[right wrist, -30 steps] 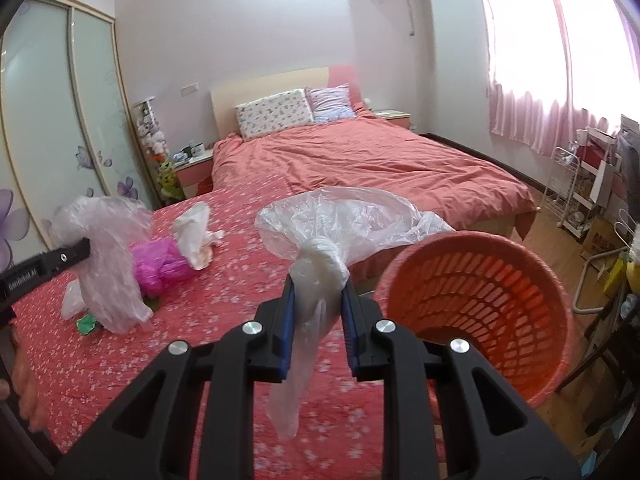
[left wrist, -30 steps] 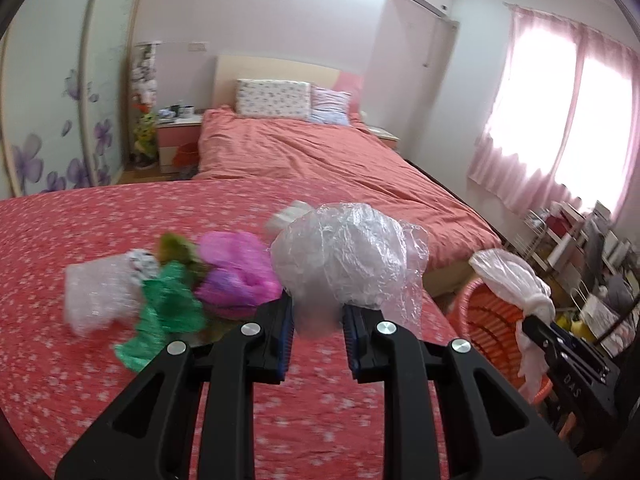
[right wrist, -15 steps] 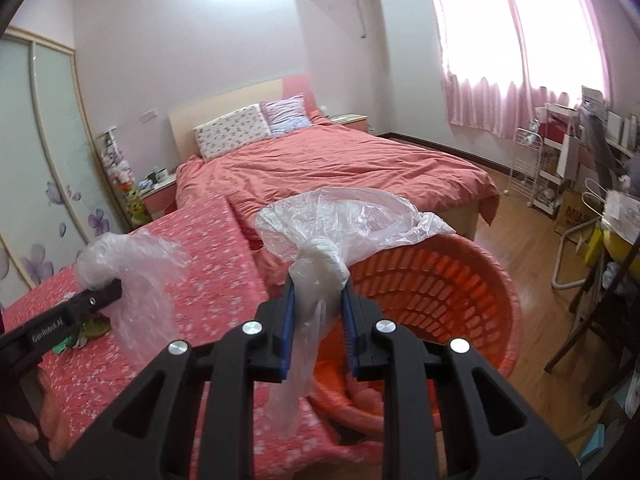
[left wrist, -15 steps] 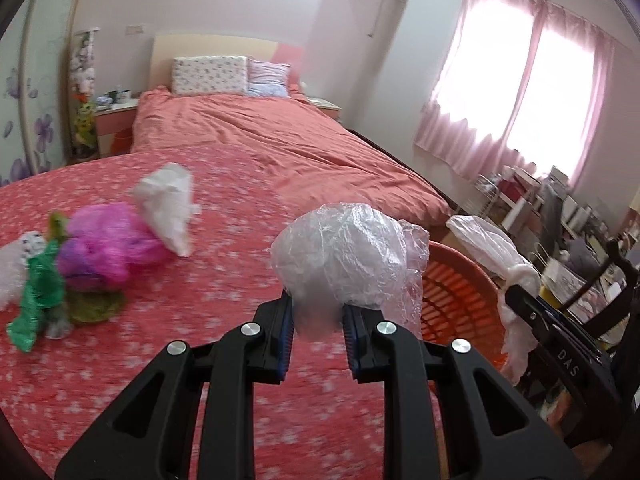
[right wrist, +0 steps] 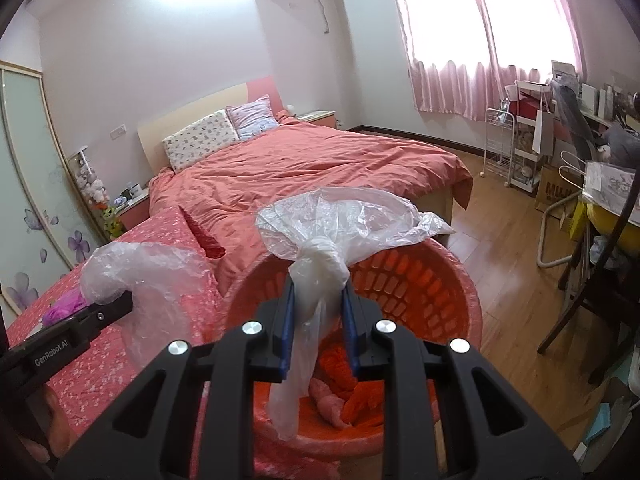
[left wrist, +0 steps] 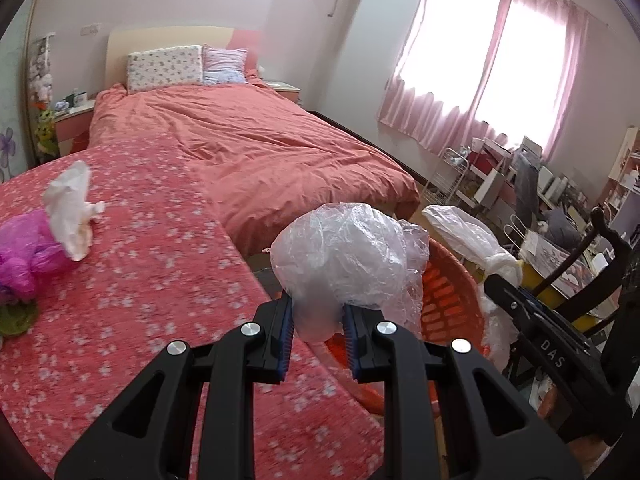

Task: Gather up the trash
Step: 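Open both tools over the orange basket to drop the bags, then move both open tools back to the bag pile on the bed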

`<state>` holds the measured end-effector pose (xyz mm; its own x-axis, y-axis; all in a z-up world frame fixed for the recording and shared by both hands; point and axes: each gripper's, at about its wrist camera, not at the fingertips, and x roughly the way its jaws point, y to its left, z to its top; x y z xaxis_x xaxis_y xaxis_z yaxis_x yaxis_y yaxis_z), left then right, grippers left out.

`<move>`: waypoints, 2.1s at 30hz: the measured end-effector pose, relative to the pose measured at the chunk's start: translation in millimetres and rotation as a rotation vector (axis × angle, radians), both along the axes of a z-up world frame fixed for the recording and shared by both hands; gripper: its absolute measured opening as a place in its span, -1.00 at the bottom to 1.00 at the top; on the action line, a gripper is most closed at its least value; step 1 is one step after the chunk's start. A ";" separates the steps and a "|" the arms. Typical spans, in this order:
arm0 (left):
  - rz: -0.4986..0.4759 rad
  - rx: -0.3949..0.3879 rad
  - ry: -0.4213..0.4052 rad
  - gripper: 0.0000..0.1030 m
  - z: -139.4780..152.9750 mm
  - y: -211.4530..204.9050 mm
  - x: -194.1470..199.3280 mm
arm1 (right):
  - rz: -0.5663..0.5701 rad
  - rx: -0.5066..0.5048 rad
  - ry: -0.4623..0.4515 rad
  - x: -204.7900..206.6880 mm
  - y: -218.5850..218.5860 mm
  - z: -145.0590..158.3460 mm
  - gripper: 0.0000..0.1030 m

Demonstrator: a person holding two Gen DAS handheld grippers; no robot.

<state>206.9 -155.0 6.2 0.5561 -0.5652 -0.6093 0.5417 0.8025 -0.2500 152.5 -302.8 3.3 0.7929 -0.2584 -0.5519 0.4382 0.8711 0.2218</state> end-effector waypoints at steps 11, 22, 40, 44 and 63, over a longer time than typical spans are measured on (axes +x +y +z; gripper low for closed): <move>-0.051 0.006 0.037 -0.55 -11.9 -34.2 5.7 | -0.018 0.014 -0.008 9.1 -22.6 -8.4 -0.52; -0.013 0.043 0.077 0.11 -26.7 -25.7 12.2 | -0.026 0.018 0.014 19.1 -23.8 -22.6 0.08; 0.223 0.107 0.024 0.34 -16.3 94.0 21.9 | 0.017 -0.069 0.021 31.6 21.4 -6.0 0.54; 0.292 0.105 0.015 0.34 -10.2 130.8 23.3 | 0.056 -0.090 0.020 38.7 40.4 -0.5 0.58; 0.771 0.205 0.013 0.39 -14.1 363.3 70.1 | 0.282 -0.158 0.037 78.2 157.4 9.9 0.66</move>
<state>277.0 208.3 -7.8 0.7370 0.0999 -0.6685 -0.1870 0.9806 -0.0596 230.6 -145.3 13.2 0.8255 -0.1164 -0.5522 0.1804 0.9816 0.0627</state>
